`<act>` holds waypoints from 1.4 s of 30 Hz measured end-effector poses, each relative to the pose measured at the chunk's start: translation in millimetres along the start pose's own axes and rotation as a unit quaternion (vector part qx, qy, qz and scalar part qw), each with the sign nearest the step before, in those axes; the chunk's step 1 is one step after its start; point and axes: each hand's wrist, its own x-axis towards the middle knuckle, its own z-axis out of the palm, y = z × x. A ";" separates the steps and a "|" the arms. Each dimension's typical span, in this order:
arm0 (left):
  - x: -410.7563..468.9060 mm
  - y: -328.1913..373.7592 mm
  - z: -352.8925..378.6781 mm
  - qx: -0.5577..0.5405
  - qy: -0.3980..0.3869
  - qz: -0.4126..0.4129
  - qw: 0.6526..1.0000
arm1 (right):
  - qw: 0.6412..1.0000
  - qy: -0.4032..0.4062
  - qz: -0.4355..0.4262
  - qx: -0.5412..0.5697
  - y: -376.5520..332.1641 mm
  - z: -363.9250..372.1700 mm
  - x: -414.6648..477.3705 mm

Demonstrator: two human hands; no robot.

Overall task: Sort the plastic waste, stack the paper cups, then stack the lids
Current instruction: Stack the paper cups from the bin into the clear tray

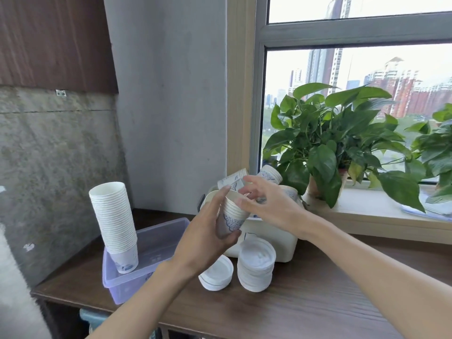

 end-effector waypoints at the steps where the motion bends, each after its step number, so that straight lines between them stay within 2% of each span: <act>1: 0.5 -1.3 -0.5 0.000 0.000 -0.001 1.000 | 1.000 0.001 -0.001 0.003 1.9 0.2 3.0; 3: 2.4 -4.6 -0.7 -0.003 0.003 -0.005 1.000 | 1.000 0.019 -0.002 -0.009 8.6 -1.1 11.5; 8: 10.6 -13.4 1.3 0.005 0.008 -0.008 1.000 | 0.983 0.148 0.029 -0.104 42.7 -13.1 46.8; 10: 14.6 -17.9 3.4 0.005 0.001 -0.014 1.000 | 0.975 0.176 0.051 -0.128 56.6 -21.3 62.0; 16: 25.4 -28.0 9.3 0.004 -0.007 -0.017 1.000 | 0.964 0.182 0.091 -0.172 80.5 -34.6 93.8; 21: 27.9 -29.9 10.6 0.007 -0.007 -0.016 1.000 | 0.960 0.204 0.114 -0.155 88.0 -35.8 102.7; 30: 21.2 -21.8 8.9 0.008 -0.012 -0.022 1.000 | 0.966 0.225 0.040 -0.117 60.8 -45.4 70.3; 36: 9.2 -8.3 5.7 0.003 -0.004 -0.027 1.000 | 0.968 0.236 -0.060 -0.061 14.2 -47.8 35.5; 42: -2.8 2.5 2.0 -0.013 0.005 -0.040 0.999 | 0.976 0.186 -0.111 -0.030 -10.9 -33.0 7.8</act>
